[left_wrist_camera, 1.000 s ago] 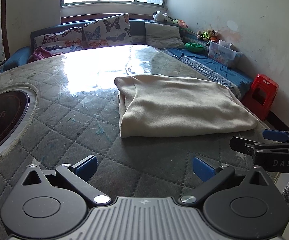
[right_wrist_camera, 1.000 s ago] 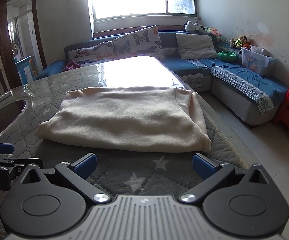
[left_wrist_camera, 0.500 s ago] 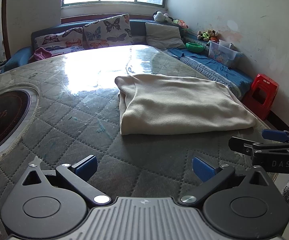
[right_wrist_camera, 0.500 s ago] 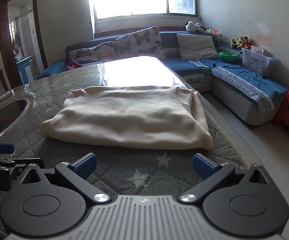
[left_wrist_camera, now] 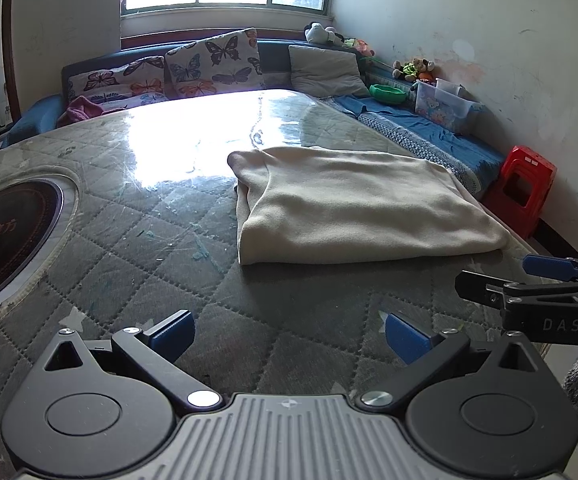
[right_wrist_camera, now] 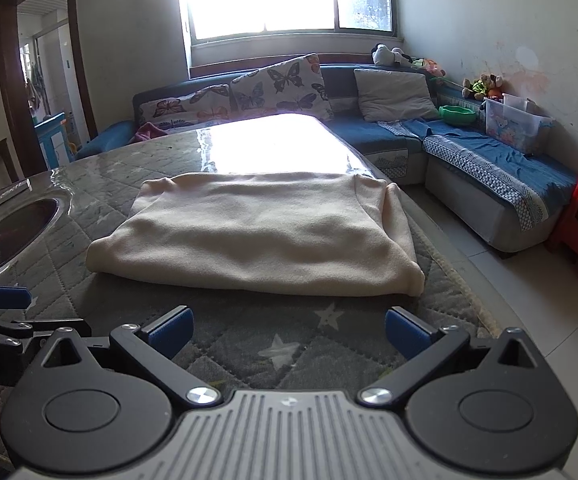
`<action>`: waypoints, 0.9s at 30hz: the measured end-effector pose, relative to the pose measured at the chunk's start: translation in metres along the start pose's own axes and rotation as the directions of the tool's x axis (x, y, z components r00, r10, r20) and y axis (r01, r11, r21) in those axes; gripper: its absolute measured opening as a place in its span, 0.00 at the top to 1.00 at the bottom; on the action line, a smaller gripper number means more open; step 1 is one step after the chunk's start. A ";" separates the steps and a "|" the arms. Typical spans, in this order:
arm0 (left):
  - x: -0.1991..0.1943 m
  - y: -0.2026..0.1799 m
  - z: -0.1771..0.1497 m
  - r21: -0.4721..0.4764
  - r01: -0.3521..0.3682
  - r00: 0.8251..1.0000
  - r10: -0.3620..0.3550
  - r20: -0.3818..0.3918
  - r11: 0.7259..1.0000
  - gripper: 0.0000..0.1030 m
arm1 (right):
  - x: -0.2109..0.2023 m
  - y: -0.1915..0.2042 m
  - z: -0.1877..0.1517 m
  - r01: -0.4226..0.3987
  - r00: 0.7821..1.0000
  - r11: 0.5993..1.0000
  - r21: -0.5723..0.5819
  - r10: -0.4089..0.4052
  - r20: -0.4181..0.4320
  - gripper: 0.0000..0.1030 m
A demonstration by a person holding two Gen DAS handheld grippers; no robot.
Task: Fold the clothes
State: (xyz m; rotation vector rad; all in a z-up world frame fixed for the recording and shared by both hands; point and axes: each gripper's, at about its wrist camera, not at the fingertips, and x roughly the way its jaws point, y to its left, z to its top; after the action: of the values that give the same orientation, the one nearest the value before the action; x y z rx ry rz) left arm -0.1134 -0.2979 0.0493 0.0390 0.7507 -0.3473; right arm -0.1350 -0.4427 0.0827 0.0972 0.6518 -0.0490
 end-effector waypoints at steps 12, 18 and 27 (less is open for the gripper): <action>-0.005 -0.001 -0.004 0.002 -0.003 1.000 0.003 0.004 1.000 0.00 | -0.006 0.001 -0.002 -0.002 1.000 1.000 -0.003 0.002 0.007 0.00; -0.009 -0.003 -0.005 0.009 -0.005 1.000 0.005 0.009 1.000 0.00 | -0.010 0.002 -0.004 -0.006 1.000 1.000 -0.004 0.006 0.010 0.00; -0.014 -0.005 -0.007 0.022 -0.009 1.000 0.009 0.015 1.000 0.00 | -0.015 0.003 -0.005 -0.009 1.000 1.000 -0.007 0.009 0.021 0.00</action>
State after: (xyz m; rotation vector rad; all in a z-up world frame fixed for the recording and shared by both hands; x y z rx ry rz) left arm -0.1293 -0.2973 0.0540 0.0601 0.7324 -0.3468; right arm -0.1493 -0.4386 0.0883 0.0931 0.6309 -0.0395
